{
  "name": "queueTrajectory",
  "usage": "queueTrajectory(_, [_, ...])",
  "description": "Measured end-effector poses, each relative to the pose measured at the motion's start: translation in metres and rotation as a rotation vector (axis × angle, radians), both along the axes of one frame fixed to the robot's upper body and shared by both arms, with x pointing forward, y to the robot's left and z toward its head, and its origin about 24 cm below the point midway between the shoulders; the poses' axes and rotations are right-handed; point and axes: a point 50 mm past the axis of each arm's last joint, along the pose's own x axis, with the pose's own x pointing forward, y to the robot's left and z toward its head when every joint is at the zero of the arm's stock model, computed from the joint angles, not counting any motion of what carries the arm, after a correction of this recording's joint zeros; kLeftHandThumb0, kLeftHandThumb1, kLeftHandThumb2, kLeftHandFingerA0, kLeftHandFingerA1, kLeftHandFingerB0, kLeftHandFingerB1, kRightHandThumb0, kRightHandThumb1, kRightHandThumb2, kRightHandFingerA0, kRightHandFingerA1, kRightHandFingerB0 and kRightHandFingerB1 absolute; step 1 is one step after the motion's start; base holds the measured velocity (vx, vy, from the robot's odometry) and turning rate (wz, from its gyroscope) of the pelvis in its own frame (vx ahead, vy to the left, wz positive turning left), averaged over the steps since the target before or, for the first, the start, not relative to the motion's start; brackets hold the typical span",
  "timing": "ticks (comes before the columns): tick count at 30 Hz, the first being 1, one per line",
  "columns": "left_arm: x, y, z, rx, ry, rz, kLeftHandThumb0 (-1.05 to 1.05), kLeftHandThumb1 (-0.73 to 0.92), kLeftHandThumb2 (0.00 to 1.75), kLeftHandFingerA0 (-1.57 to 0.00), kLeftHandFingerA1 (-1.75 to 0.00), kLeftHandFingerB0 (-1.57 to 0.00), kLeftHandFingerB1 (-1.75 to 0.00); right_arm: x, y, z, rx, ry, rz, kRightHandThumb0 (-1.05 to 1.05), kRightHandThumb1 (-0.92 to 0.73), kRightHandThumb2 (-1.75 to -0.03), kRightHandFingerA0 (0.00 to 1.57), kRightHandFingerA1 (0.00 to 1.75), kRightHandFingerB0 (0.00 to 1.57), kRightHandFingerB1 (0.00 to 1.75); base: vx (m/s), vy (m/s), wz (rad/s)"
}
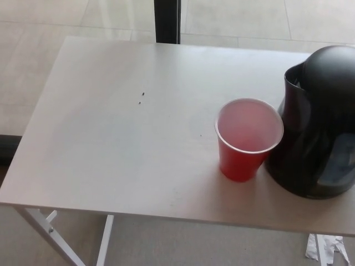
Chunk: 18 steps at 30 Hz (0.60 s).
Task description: The robot uses its right hand to lift up a kettle kept on the middle of the desk by its handle and tilt it into a glass kept next to it to pour out water
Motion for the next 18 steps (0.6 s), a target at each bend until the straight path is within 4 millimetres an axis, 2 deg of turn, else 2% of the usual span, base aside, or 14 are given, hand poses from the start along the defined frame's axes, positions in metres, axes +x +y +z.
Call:
queueTrajectory(1, [0.000, 0.000, 0.000, 0.001, 0.001, -0.003, -1.05, 0.29, 1.15, -0.59, -0.54, -0.43, -0.82, 0.000, 0.000, 0.000, -0.006, -0.001, -0.003, -0.57, -0.52, -0.59, 0.07, 0.29, 0.07, 0.21, 0.00, 0.000, 0.00])
queueTrajectory(2, [0.000, -0.001, 0.000, 0.003, 0.002, -0.007, -1.05, 0.42, 0.88, -0.57, -0.60, -0.45, -0.80, 0.001, 0.000, 0.001, -0.014, -0.003, -0.008, -0.66, -0.37, -0.76, 0.00, 0.41, 0.08, 0.32, 0.00, 0.000, 0.00])
queueTrajectory(5, [0.000, -0.001, -0.002, 0.000, 0.011, -0.008, -1.05, 0.42, 0.88, -0.57, -0.60, -0.45, -0.80, 0.002, 0.001, 0.002, -0.023, -0.016, -0.022, -0.74, -0.41, -0.76, 0.00, 0.40, 0.09, 0.29, 0.00, 0.000, 0.00])
queueTrajectory(7, [0.001, -0.002, -0.002, 0.000, 0.012, -0.009, -1.05, 0.43, 0.88, -0.57, -0.61, -0.45, -0.83, 0.004, 0.002, 0.003, -0.025, -0.026, -0.029, -0.61, -0.42, -0.74, 0.21, 0.48, 0.12, 0.38, 0.00, 0.000, 0.00])
queueTrajectory(8, [0.001, -0.002, -0.002, 0.001, 0.012, -0.008, -1.05, 0.32, 1.17, -0.61, -0.57, -0.42, -0.83, 0.005, 0.003, 0.002, -0.023, -0.033, -0.031, -0.61, -0.40, -0.74, 0.30, 0.51, 0.13, 0.38, 0.00, 0.000, 0.00])
queueTrajectory(9, [0.001, -0.002, -0.002, 0.000, 0.012, -0.007, -1.05, 0.32, 1.17, -0.61, -0.57, -0.42, -0.83, 0.006, 0.005, 0.002, -0.018, -0.040, -0.033, -0.61, -0.40, -0.74, 0.30, 0.51, 0.13, 0.38, 0.00, 0.000, 0.00])
queueTrajectory(10, [0.001, -0.002, -0.002, 0.000, 0.012, -0.006, -1.05, 0.29, 1.15, -0.58, -0.59, -0.38, -0.88, 0.008, 0.008, 0.002, -0.008, -0.052, -0.035, -0.55, -0.49, -0.55, 0.40, 0.44, 0.21, 0.28, 0.00, 0.000, 0.00])
queueTrajectory(11, [0.002, -0.002, -0.002, 0.001, 0.011, -0.008, -1.05, 0.33, 1.17, -0.58, -0.61, -0.38, -0.88, 0.010, 0.012, 0.002, -0.001, -0.063, -0.036, -0.60, -0.41, -0.73, 0.32, 0.52, 0.17, 0.39, 0.00, 0.000, 0.00])
queueTrajectory(12, [0.002, -0.002, -0.002, 0.001, 0.011, -0.008, -1.05, 0.33, 1.17, -0.58, -0.61, -0.38, -0.88, 0.010, 0.012, 0.002, -0.001, -0.063, -0.036, -0.60, -0.41, -0.73, 0.32, 0.52, 0.17, 0.39, 0.00, 0.000, 0.00])
queueTrajectory(14, [0.003, -0.002, -0.001, 0.006, 0.008, -0.015, -1.05, 0.48, 0.90, -0.53, -0.61, -0.38, -0.85, 0.014, 0.021, 0.001, 0.013, -0.085, -0.042, -0.59, -0.41, -0.74, 0.30, 0.52, 0.15, 0.39, 0.00, 0.000, 0.00])
queueTrajectory(15, [0.003, -0.002, -0.001, 0.008, 0.008, -0.018, -1.05, 0.48, 0.90, -0.53, -0.61, -0.38, -0.85, 0.015, 0.024, 0.001, 0.015, -0.091, -0.043, -0.59, -0.41, -0.74, 0.30, 0.52, 0.15, 0.39, 0.00, 0.000, 0.00])
queueTrajectory(16, [0.003, -0.003, -0.001, 0.010, 0.008, -0.020, -1.05, 0.34, 1.16, -0.57, -0.56, -0.39, -0.82, 0.015, 0.026, 0.000, 0.013, -0.091, -0.045, -0.58, -0.41, -0.75, 0.30, 0.51, 0.15, 0.40, 0.00, 0.000, 0.00])
queueTrajectory(17, [0.003, -0.003, -0.001, 0.010, 0.008, -0.021, -1.05, 0.47, 0.89, -0.58, -0.64, -0.43, -0.87, 0.016, 0.027, 0.000, 0.011, -0.092, -0.047, -0.56, -0.41, -0.73, 0.29, 0.52, 0.15, 0.39, 0.00, 0.000, 0.00])
queueTrajectory(18, [0.003, -0.003, -0.001, 0.010, 0.010, -0.019, -1.05, 0.47, 0.89, -0.58, -0.64, -0.43, -0.87, 0.016, 0.030, 0.000, -0.006, -0.094, -0.046, -0.56, -0.41, -0.73, 0.29, 0.52, 0.15, 0.39, 0.00, 0.000, 0.00])
